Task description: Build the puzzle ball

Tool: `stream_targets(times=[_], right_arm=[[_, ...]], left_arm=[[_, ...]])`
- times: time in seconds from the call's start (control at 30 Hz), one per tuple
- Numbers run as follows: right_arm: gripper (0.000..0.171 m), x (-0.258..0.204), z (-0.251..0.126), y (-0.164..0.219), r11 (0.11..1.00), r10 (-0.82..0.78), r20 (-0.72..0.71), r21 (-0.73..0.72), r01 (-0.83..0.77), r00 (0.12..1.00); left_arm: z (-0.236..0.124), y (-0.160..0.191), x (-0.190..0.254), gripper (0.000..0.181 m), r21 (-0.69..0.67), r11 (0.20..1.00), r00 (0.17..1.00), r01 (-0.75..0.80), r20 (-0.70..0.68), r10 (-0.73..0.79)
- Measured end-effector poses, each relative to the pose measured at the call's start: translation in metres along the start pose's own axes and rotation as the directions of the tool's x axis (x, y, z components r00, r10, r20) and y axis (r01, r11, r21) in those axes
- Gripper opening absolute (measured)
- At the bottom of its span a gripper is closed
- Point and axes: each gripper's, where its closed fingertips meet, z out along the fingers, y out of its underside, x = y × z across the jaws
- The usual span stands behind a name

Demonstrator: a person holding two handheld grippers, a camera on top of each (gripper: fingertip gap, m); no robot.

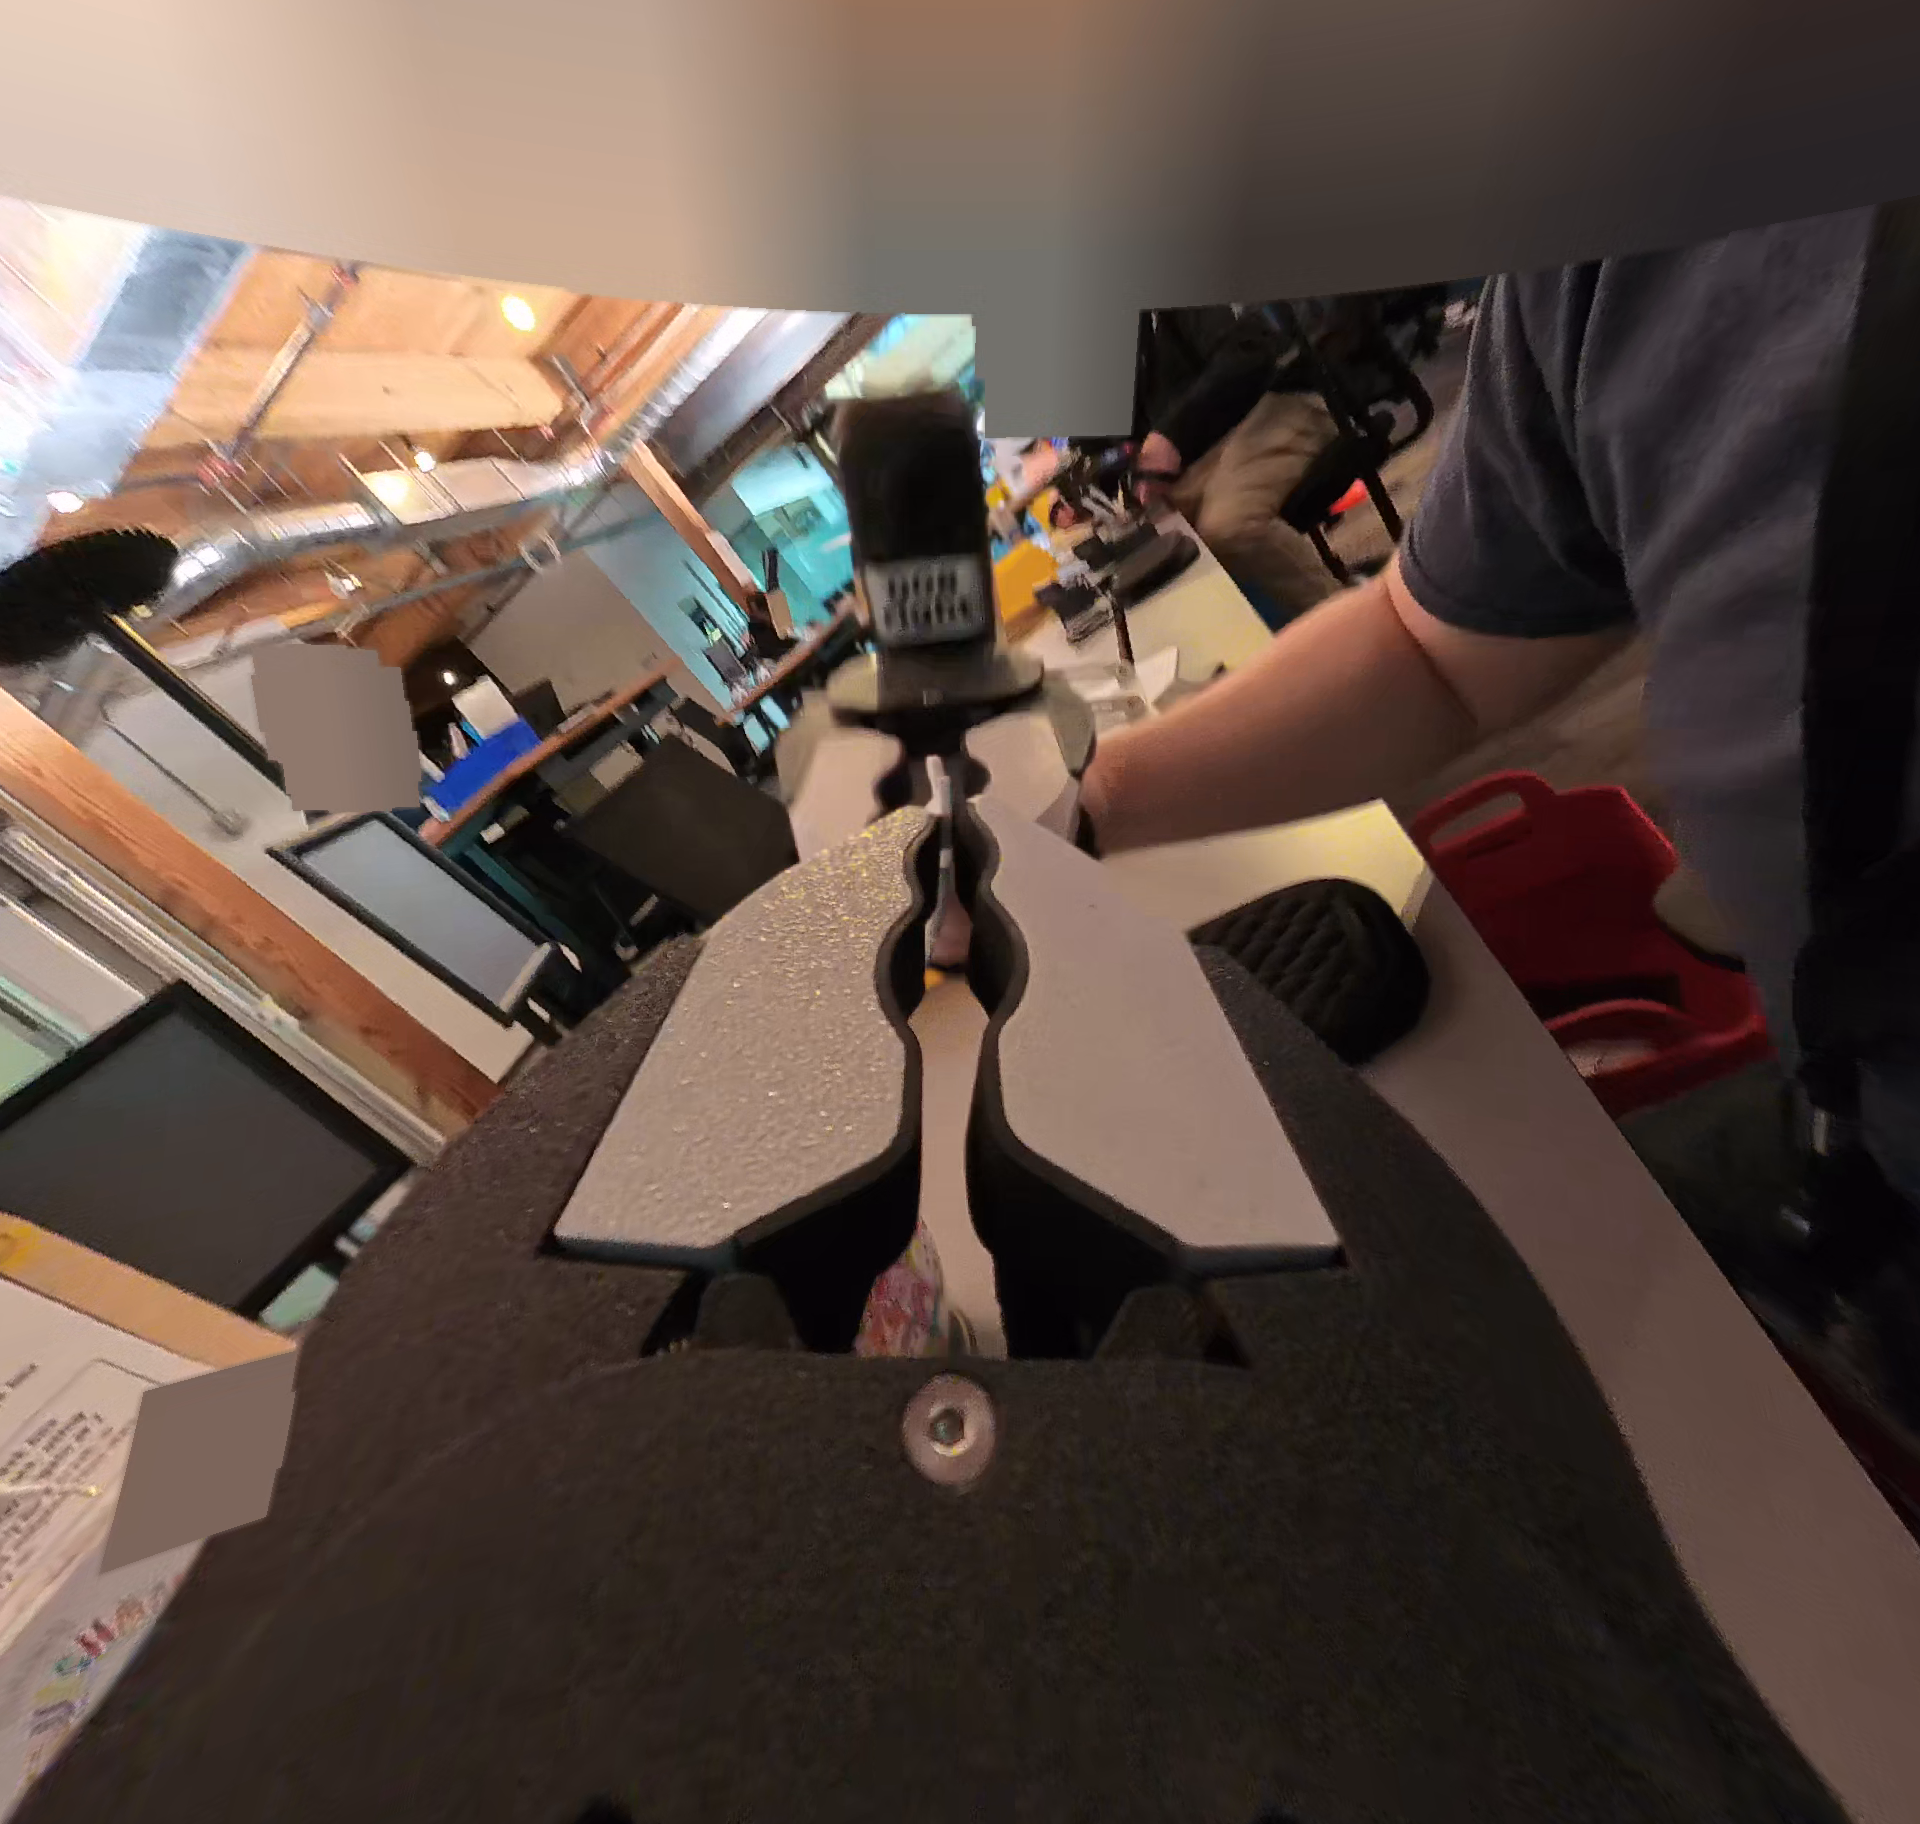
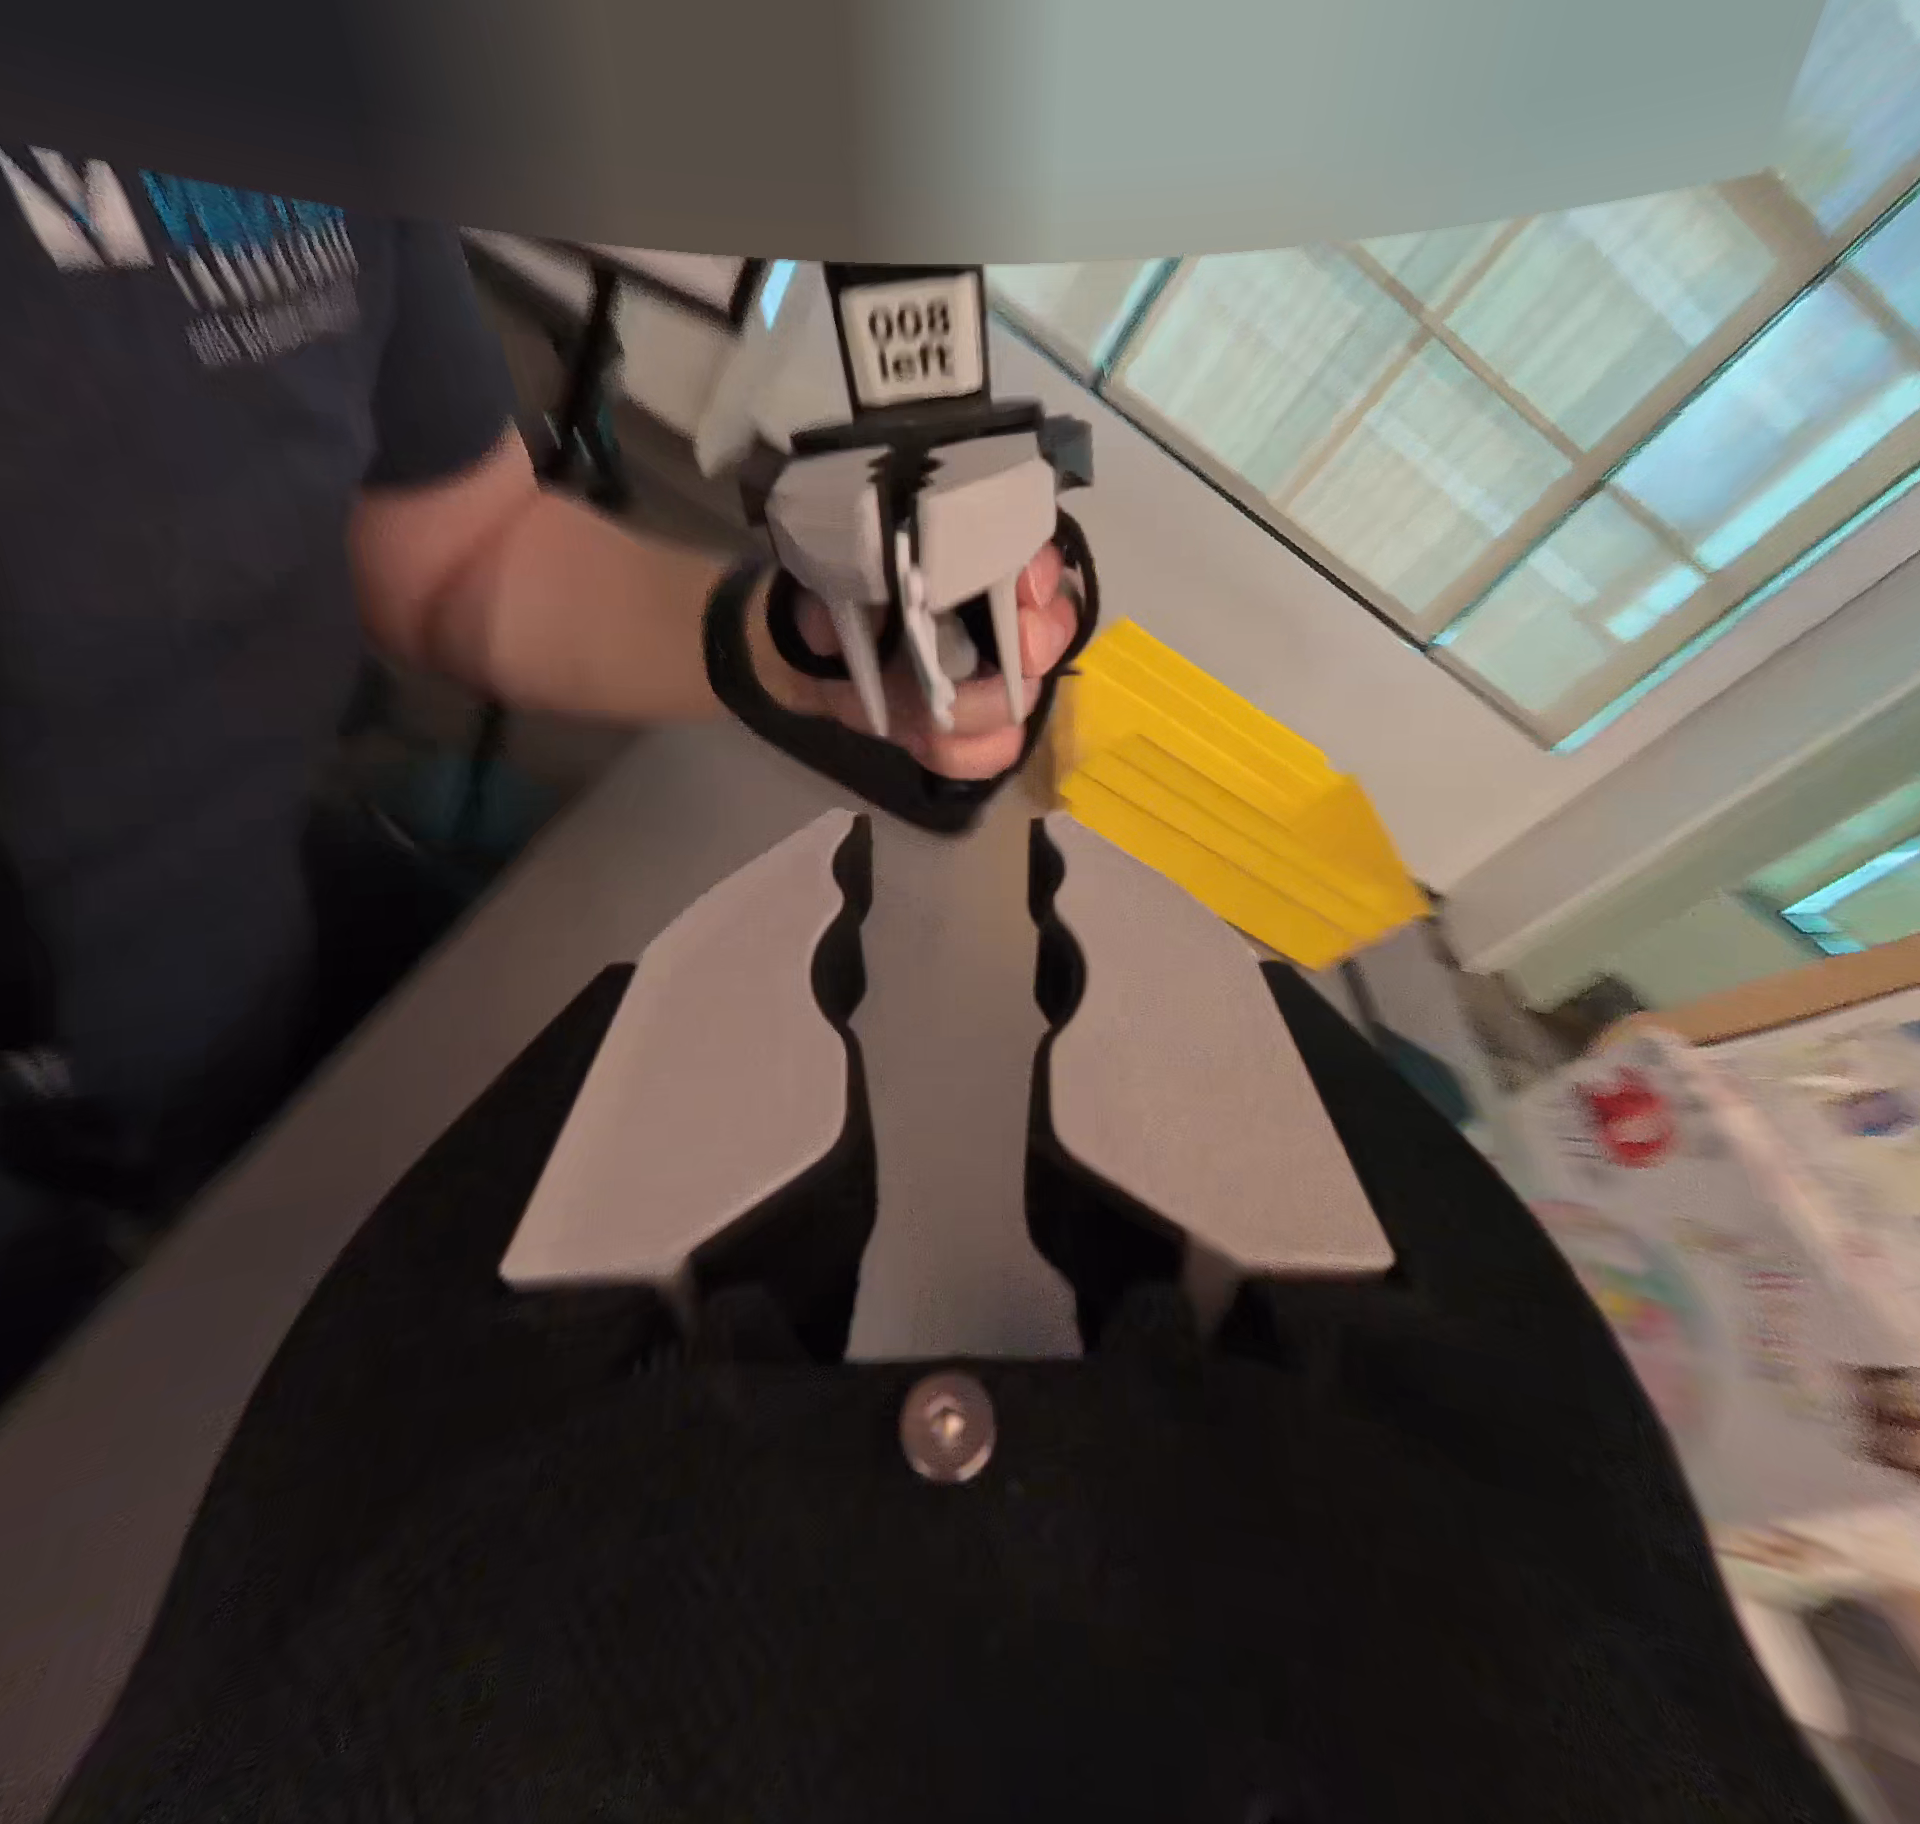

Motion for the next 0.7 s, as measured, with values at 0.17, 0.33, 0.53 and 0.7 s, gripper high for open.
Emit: stream_targets(times=[0.17,0.33,0.53,0.7], right_arm=[[0.023,-0.001,0.001,-0.014,0.947,0.175,-0.003,0.273,-0.168,0.984],[0.019,-0.007,0.013,-0.027,0.945,0.085,0.018,0.316,-0.086,0.996],[0.011,-0.005,0.015,-0.035,0.944,0.035,0.015,0.327,-0.038,0.999],[0.003,-0.008,0.015,-0.037,0.943,0.025,0.038,0.332,-0.036,0.999]], left_arm=[[0.0,-0.017,0.001,0.002,0.085,0.996,1.0,-0.022,-0.017,0.024],[-0.001,-0.021,0.002,0.002,0.13,0.991,0.999,0.004,-0.048,0.003],[-0.004,-0.022,0.0,0.002,0.16,0.987,0.998,0.033,-0.065,-0.023],[-0.004,-0.02,0.001,0.002,0.195,0.976,0.993,0.099,-0.086,-0.084]])
